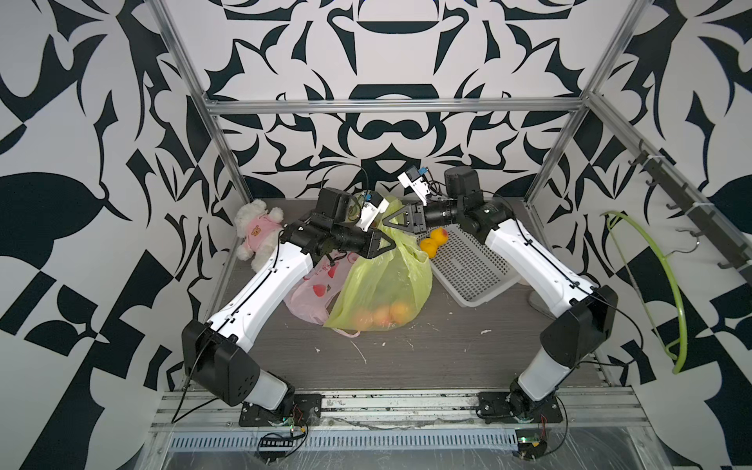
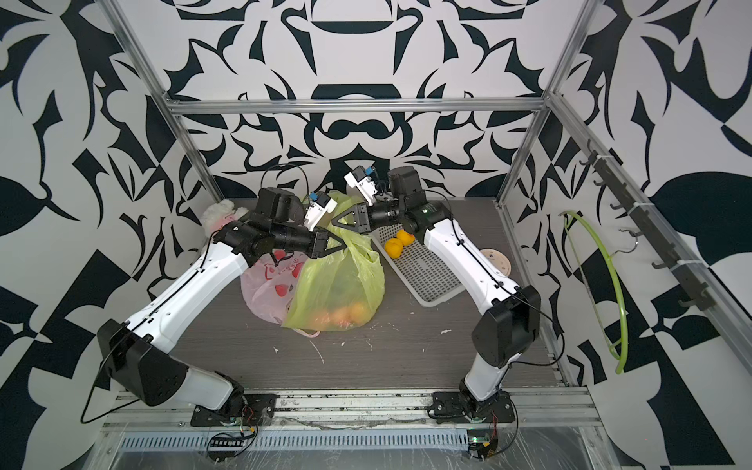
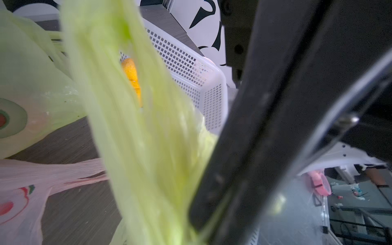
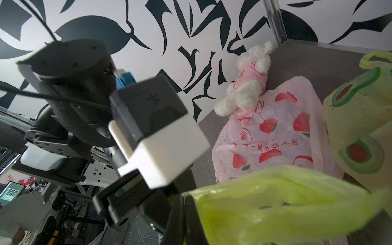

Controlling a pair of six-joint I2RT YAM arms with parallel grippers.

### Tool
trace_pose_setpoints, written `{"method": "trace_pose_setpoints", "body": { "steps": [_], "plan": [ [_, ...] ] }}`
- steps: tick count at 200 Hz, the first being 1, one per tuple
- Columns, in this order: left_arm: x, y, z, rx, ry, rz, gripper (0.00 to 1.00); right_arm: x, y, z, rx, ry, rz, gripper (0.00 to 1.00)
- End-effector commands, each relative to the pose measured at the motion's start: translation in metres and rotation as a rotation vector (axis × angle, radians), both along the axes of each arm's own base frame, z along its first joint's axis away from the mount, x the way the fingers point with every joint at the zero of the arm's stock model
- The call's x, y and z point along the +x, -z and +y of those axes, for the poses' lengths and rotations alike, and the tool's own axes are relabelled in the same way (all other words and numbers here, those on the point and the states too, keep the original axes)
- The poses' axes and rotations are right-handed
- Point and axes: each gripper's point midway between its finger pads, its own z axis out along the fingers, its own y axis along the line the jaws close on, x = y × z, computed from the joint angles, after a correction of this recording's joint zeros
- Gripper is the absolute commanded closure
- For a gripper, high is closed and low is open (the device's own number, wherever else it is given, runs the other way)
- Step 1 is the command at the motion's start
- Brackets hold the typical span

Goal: Place the peach into a plastic bag & tie a knot
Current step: Cross the plastic bag at the center of the board.

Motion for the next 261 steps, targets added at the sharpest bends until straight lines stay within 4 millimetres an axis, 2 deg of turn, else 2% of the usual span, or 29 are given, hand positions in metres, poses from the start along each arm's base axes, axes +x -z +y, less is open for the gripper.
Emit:
{"method": "trace_pose_setpoints", "body": {
  "steps": [1, 17, 30, 61, 144, 189, 221, 261],
  "plan": [
    [-0.001, 0.000, -0.002, 0.024, 0.024, -0.001, 0.71, -0.007, -0.031, -0.004, 0.047, -0.023, -0.069, 1.00],
    [-0.002, -0.001, -0.002, 0.037, 0.033, 0.006, 0.55, -0.006, -0.032, -0.004, 0.053, -0.031, -0.068, 1.00],
    [-0.004, -0.001, -0.002, 0.046, 0.042, 0.011, 0.46, -0.006, -0.034, -0.004, 0.059, -0.040, -0.071, 1.00],
    [-0.010, -0.006, -0.004, 0.024, 0.074, 0.019, 0.38, -0.008, -0.036, -0.002, 0.071, -0.068, -0.060, 1.00],
    [-0.031, -0.010, -0.008, -0.029, 0.189, 0.096, 0.36, -0.014, -0.032, -0.002, 0.088, -0.121, -0.044, 1.00],
    [-0.022, -0.011, -0.005, -0.022, 0.142, 0.065, 0.36, -0.013, -0.035, -0.001, 0.102, -0.116, -0.025, 1.00],
    [-0.013, -0.018, -0.009, -0.049, 0.120, 0.028, 0.36, -0.013, -0.041, 0.002, 0.135, -0.103, -0.020, 1.00],
    [-0.005, -0.024, -0.013, -0.075, 0.104, 0.003, 0.37, -0.011, -0.039, 0.004, 0.136, -0.088, 0.005, 1.00]
  ]
}}
